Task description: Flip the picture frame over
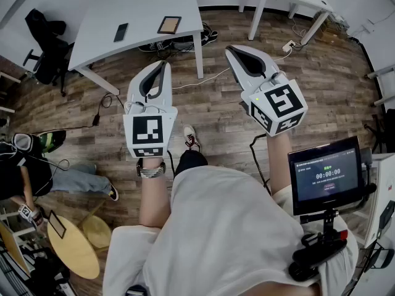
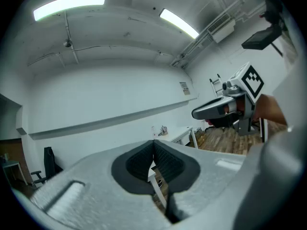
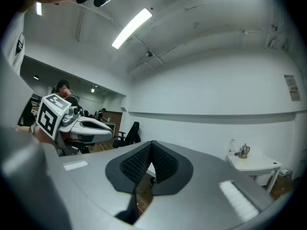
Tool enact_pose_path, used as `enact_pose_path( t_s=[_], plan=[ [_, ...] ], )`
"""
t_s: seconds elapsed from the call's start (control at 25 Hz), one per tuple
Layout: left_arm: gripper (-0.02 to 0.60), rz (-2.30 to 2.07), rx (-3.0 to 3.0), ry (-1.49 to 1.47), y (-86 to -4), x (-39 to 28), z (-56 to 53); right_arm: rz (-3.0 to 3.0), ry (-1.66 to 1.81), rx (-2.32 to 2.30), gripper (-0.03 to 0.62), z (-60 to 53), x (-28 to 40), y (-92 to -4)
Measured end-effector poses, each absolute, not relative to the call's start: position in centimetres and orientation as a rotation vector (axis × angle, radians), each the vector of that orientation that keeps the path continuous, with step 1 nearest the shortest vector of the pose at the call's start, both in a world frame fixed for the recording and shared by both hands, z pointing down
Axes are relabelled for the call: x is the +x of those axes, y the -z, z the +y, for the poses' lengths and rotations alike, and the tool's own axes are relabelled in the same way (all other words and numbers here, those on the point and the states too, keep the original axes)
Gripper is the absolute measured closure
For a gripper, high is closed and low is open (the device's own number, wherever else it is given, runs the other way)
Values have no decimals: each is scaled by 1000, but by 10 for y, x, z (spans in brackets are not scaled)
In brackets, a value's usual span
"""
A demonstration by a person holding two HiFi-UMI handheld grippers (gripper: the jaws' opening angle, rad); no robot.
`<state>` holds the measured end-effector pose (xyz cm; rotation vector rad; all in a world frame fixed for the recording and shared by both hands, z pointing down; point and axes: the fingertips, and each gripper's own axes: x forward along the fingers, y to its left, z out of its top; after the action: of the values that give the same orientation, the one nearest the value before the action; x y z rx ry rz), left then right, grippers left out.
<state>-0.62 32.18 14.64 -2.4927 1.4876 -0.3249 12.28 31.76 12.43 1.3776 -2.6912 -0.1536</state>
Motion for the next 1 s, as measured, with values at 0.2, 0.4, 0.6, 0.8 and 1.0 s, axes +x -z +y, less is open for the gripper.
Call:
enact_pose_path(
  t_s=[0.2, 0.4, 0.6, 0.8, 1.0],
  plan=[
    [577, 1487, -2493, 318, -143, -13, 289, -2693, 156, 1379, 592, 286, 113, -120],
    [577, 1485, -2514, 340, -161, -24, 221, -2710, 143, 1405, 591, 221, 107, -128],
    [577, 1462, -2537, 391, -177, -38, 167, -2668, 101, 1435, 591, 166, 102, -144],
    [576, 1409, -2567, 467, -193, -51, 117, -2641, 50, 1439, 592, 117, 84, -160],
    [575, 1357, -2602, 512, -210, -58, 77, -2616, -2, 1450, 591, 78, 70, -178]
  ],
)
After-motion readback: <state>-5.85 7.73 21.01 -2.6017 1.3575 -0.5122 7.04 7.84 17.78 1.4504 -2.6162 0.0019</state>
